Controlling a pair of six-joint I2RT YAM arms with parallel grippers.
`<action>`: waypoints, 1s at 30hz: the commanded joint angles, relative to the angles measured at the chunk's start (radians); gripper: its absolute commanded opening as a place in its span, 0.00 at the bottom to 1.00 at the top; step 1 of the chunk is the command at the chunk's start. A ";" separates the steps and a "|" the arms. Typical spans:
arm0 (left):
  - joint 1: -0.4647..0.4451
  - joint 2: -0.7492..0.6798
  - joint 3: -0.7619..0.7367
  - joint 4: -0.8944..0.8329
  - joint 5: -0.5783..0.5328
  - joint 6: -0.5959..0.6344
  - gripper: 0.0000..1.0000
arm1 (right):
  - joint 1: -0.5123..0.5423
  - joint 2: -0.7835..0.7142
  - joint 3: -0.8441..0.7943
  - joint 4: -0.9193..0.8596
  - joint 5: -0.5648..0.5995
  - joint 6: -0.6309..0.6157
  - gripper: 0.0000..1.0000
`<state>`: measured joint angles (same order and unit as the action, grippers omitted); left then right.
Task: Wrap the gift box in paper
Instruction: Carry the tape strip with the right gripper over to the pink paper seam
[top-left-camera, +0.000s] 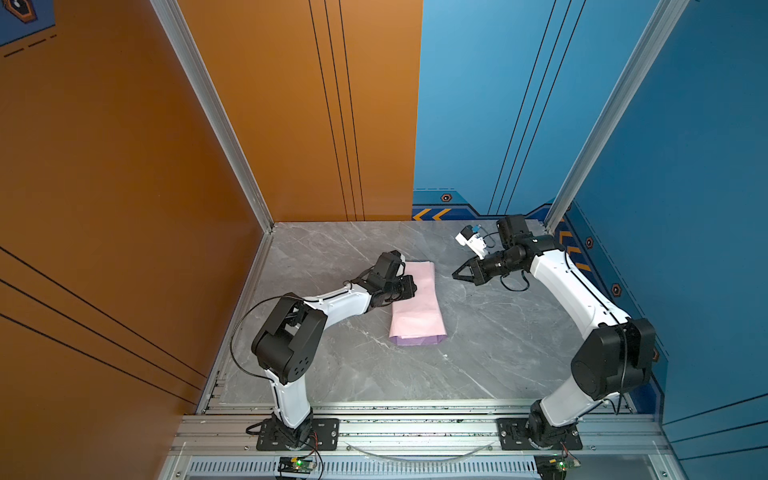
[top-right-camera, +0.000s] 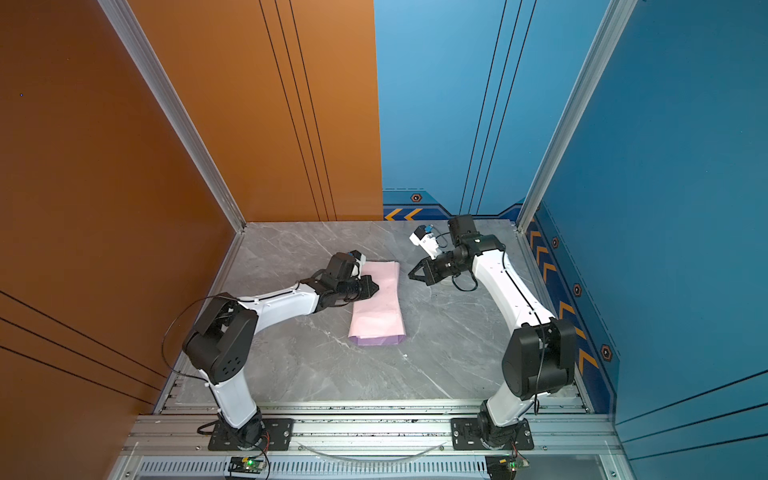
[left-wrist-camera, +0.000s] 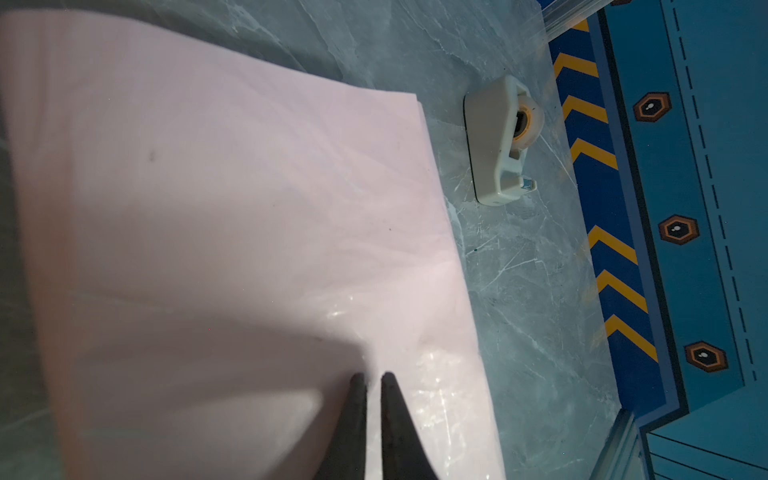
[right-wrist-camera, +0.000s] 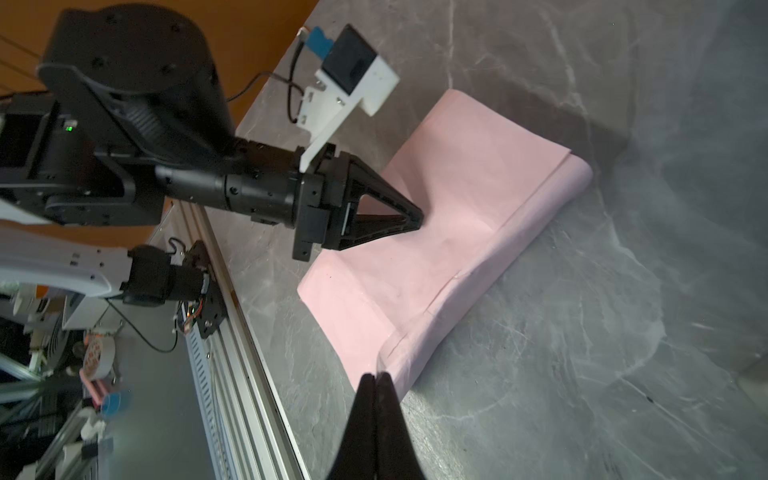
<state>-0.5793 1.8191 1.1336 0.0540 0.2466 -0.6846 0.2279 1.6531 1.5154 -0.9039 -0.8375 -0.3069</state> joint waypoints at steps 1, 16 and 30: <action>-0.007 0.008 -0.033 -0.094 -0.034 0.021 0.12 | 0.041 0.072 0.059 -0.134 -0.065 -0.168 0.00; -0.006 0.009 -0.025 -0.099 -0.037 0.026 0.12 | 0.127 0.393 0.327 -0.348 -0.025 -0.234 0.00; -0.006 0.010 -0.021 -0.103 -0.037 0.026 0.12 | 0.107 0.534 0.447 -0.536 0.059 -0.308 0.00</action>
<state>-0.5819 1.8183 1.1336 0.0532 0.2436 -0.6765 0.3454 2.1719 1.9282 -1.3594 -0.8135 -0.5804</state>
